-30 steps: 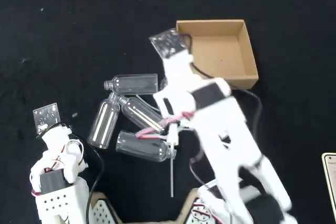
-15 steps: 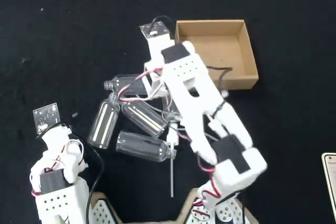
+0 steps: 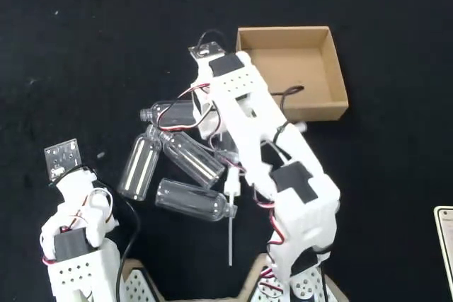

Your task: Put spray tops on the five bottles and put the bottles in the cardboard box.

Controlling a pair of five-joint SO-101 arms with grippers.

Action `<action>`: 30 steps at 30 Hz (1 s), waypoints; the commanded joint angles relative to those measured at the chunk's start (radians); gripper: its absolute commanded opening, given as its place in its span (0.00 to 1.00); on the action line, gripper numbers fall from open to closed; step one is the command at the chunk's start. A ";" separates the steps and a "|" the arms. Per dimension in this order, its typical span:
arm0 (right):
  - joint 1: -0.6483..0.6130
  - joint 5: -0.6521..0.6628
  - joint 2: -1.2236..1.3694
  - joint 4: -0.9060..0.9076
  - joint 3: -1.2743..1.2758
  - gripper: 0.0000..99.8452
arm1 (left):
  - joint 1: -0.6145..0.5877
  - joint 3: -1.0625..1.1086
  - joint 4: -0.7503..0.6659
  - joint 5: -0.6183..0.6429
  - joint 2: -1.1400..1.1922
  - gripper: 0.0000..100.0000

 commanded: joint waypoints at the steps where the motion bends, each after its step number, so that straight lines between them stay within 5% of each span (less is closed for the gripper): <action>1: 0.032 -0.009 0.002 0.015 -0.054 0.23 | -0.001 0.019 0.006 0.009 -0.003 0.03; 30: -0.054 -0.092 0.054 -0.100 -0.024 0.23 | -0.001 0.019 0.006 0.009 -0.003 0.03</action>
